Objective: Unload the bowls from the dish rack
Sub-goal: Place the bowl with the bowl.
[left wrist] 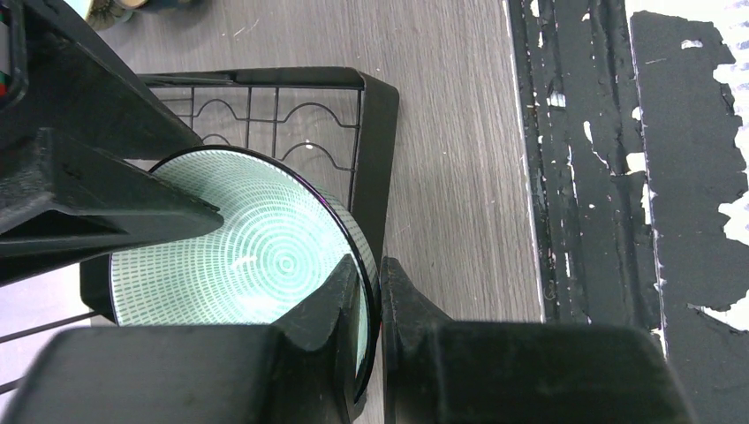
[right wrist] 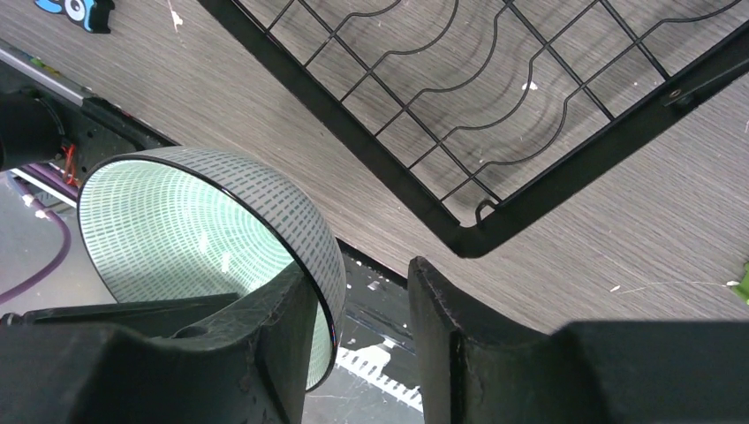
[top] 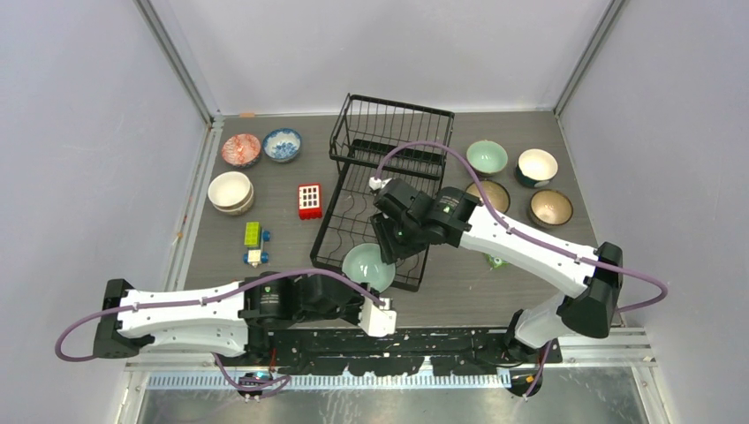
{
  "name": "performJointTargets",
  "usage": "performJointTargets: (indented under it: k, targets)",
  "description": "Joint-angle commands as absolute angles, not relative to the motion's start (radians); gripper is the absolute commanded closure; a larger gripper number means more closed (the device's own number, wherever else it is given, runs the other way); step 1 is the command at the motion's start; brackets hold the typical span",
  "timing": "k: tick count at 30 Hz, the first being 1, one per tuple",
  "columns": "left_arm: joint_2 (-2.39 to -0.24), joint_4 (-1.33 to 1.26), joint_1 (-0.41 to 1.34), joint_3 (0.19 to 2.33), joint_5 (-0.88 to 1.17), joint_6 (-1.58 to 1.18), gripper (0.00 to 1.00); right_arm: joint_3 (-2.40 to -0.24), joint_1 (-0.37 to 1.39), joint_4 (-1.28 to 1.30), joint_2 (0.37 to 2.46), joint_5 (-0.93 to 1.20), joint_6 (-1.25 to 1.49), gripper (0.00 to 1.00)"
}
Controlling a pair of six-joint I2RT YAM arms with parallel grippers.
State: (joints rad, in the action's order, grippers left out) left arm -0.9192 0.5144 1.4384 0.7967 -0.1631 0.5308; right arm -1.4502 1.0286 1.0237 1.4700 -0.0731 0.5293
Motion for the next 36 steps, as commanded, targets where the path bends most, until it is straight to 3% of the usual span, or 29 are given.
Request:
performJointTargets:
  k: [1, 6, 10, 11, 13, 15, 17, 18, 19, 27, 36]
  targets:
    - [-0.890, 0.450, 1.442, 0.831, -0.168, 0.533, 1.00, -1.449, 1.034, 0.971, 1.480, -0.079, 0.541, 0.55]
    - [-0.885, 0.436, 1.443, 0.827, -0.166, 0.525, 1.00, -1.447, 1.042, 0.965, 1.491, -0.082, 0.546, 0.65]
    - [-0.882, 0.420, 1.443, 0.827, -0.189, 0.505, 0.99, -1.450, 1.046, 0.966, 1.477, -0.103, 0.551, 0.84]
    - [-0.881, 0.416, 1.443, 0.826, -0.197, 0.498, 0.94, -1.450, 1.045, 0.969, 1.471, -0.111, 0.553, 0.91]
    - [-0.876, 0.407, 1.442, 0.821, -0.207, 0.480, 0.72, -1.448, 1.046, 0.976, 1.457, -0.127, 0.557, 0.99]
    - [-0.871, 0.400, 1.443, 0.813, -0.214, 0.459, 0.47, -1.450, 1.045, 0.984, 1.442, -0.141, 0.562, 0.99]
    - [-0.859, 0.394, 1.443, 0.806, -0.222, 0.440, 0.29, -1.451, 1.045, 0.996, 1.422, -0.157, 0.566, 0.99]
    - [-0.850, 0.389, 1.443, 0.802, -0.227, 0.432, 0.07, -1.453, 1.046, 1.007, 1.412, -0.167, 0.566, 0.99]
    - [-0.841, 0.385, 1.442, 0.798, -0.233, 0.425, 0.01, -1.457, 1.045, 1.029, 1.400, -0.184, 0.566, 0.99]
    - [-0.732, 0.379, 1.442, 0.756, -0.318, 0.353, 0.00, -1.468, 0.959, 1.213, 1.252, -0.367, 0.530, 0.99]
    - [-0.648, 0.364, 1.442, 0.668, -0.478, 0.175, 0.00, -1.428, 0.448, 1.150, 1.128, -0.333, 0.471, 0.99]
